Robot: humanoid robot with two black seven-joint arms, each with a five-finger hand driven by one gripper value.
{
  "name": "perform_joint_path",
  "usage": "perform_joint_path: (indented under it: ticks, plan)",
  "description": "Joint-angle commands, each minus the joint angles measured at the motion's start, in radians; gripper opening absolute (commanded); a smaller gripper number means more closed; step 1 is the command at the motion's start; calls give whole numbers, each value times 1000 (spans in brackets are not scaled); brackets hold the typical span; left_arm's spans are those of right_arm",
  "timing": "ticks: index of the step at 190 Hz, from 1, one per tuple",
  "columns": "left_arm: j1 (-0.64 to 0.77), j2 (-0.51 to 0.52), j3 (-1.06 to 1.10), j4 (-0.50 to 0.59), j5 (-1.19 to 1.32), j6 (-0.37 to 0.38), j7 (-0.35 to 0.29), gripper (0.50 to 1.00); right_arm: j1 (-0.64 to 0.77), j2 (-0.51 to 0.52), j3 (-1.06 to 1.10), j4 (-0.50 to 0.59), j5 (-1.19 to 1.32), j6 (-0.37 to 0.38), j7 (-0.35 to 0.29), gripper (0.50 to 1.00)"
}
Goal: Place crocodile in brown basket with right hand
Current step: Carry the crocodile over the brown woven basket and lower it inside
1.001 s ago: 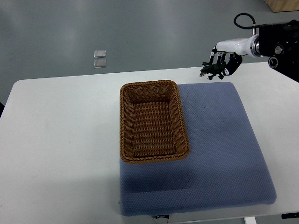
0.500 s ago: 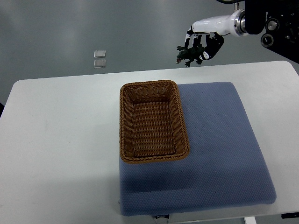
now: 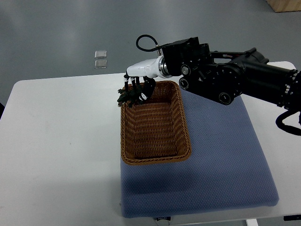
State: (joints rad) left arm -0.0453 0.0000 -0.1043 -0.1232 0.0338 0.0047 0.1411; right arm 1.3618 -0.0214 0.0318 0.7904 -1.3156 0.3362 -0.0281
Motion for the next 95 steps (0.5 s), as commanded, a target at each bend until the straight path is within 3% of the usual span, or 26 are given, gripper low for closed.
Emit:
perform_joint_path:
  ticks: [1,95]
  plan:
    - [1,0,2,0,0,0,0,1000,-36,14,-10,-14,-2,0,0,500]
    - [1,0,5,0,0,0,0,1000,-83,-29,-70,-16,-13,-6,0,500]
